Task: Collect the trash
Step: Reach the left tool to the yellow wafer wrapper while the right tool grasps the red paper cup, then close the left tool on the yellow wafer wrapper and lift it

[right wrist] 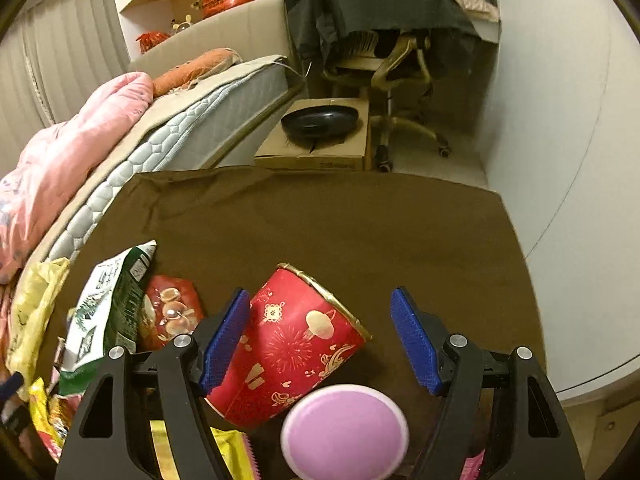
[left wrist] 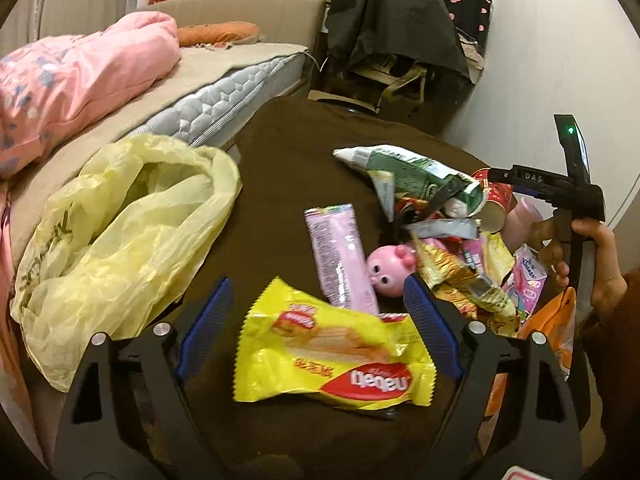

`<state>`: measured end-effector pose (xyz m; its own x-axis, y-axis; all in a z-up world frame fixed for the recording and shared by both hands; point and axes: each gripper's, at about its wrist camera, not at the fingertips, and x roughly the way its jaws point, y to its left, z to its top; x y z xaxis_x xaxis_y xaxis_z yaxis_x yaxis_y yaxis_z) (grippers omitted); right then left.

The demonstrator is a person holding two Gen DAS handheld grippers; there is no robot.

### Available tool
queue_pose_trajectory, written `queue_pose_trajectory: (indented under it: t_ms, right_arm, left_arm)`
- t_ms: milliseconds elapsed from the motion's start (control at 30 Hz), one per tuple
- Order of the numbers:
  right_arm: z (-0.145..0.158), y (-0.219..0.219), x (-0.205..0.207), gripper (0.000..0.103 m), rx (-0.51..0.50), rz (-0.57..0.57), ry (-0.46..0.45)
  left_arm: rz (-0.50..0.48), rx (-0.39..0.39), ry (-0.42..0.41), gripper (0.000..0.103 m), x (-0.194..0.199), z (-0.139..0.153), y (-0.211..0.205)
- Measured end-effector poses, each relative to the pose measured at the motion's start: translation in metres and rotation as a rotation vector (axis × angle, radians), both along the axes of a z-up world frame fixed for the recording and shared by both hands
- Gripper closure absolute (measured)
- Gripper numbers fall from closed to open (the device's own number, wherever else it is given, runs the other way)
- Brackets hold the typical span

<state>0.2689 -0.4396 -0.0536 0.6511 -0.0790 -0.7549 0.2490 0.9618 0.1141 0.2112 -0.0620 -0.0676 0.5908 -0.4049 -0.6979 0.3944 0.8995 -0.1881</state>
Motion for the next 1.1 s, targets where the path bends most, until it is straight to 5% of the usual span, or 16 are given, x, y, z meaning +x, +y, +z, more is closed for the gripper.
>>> queue_pose_trajectory:
  t_ms: [167,300,700,1100]
  right_arm:
    - [-0.007,0.027,0.01,0.034,-0.093,0.078,0.058]
    - [-0.001,0.049,0.004,0.046,-0.171,0.138,0.046]
    - [0.058,0.072,-0.056,0.05,-0.188,0.164,-0.126]
    - [0.103,0.079,-0.116,0.05,-0.258,0.147,-0.241]
  left_arm:
    - [0.0,-0.024,0.052,0.026,0.002,-0.009,0.009]
    - [0.007,-0.028,0.044,0.026,-0.003,-0.007,0.017]
    - [-0.004,-0.075,0.069,0.027,-0.008,-0.01,0.032]
    - [0.009,0.001,0.076,0.037,-0.01,-0.012,0.028]
